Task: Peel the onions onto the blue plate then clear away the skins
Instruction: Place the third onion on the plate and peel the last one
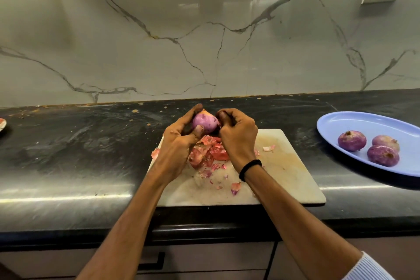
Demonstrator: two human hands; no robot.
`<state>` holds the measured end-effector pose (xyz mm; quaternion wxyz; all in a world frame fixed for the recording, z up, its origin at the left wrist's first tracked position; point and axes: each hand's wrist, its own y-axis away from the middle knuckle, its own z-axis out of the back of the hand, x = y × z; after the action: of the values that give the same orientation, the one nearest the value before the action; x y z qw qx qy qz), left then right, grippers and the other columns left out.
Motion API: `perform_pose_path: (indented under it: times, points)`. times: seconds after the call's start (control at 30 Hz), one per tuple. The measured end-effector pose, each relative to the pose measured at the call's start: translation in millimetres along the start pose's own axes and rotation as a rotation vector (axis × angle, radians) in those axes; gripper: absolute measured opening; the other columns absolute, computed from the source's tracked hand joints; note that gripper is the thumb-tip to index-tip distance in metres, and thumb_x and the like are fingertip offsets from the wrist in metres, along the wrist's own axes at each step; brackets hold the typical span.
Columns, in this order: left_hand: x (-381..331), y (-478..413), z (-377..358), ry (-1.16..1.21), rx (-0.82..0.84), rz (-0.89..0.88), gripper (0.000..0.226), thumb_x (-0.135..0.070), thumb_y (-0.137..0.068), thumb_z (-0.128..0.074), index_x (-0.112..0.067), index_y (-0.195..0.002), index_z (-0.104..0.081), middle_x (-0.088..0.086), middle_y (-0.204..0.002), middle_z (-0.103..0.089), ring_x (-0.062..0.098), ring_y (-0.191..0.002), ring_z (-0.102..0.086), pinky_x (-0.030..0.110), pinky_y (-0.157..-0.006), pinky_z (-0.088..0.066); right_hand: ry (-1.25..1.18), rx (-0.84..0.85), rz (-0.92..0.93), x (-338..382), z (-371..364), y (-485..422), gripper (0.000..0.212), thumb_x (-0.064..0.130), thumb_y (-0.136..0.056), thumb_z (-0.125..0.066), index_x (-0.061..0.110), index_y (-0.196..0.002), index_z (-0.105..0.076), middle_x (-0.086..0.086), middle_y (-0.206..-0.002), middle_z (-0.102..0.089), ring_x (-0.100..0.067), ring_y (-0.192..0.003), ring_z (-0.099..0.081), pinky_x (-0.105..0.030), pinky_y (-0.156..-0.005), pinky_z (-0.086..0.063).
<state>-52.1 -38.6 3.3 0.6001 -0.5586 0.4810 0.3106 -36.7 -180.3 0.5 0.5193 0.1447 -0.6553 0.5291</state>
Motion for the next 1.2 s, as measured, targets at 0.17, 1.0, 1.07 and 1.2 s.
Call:
perform_pose_path:
  times: [0.17, 1.0, 1.07, 1.2]
  points:
    - [1, -5, 1, 0.1, -0.078, 0.068, 0.043, -0.002, -0.101, -0.045, -0.009, -0.142, -0.048, 0.0, -0.122, -0.068, 0.023, -0.115, -0.066, 0.032, -0.095, -0.055, -0.373, 0.233, -0.24, 2, -1, 1, 0.016, 0.023, -0.098, -0.061, 0.014, -0.104, -0.073, -0.004, -0.097, -0.073, -0.014, -0.089, -0.07, -0.031, -0.077, -0.06]
    - [-12, -6, 1, 0.21, -0.309, 0.265, 0.055, -0.051, -0.094, -0.054, 0.0, -0.107, -0.07, 0.019, -0.099, -0.075, 0.027, -0.092, -0.074, 0.027, -0.07, -0.06, 0.096, 0.413, 0.404, -3, -1, 8, 0.059, 0.005, -0.085, -0.074, 0.009, -0.139, -0.05, -0.012, -0.139, -0.05, -0.023, -0.126, -0.053, -0.032, -0.105, -0.049]
    - [-13, -5, 0, 0.202, -0.305, 0.254, 0.05, -0.05, -0.094, -0.055, -0.003, -0.104, -0.071, 0.017, -0.097, -0.076, 0.026, -0.09, -0.074, 0.027, -0.069, -0.06, 0.025, 0.412, 0.407, -3, -2, 9, 0.058, 0.005, -0.085, -0.075, 0.009, -0.135, -0.047, -0.011, -0.133, -0.052, -0.022, -0.116, -0.059, -0.033, -0.097, -0.055]
    - [-12, -5, 1, 0.162, -0.312, 0.243, 0.044, -0.049, -0.092, -0.057, -0.008, -0.098, -0.072, 0.016, -0.094, -0.076, 0.027, -0.089, -0.075, 0.028, -0.068, -0.061, 0.044, 0.421, 0.477, -5, -1, 7, 0.054, 0.008, -0.083, -0.078, 0.013, -0.128, -0.049, -0.005, -0.124, -0.056, -0.014, -0.108, -0.061, -0.023, -0.093, -0.055]
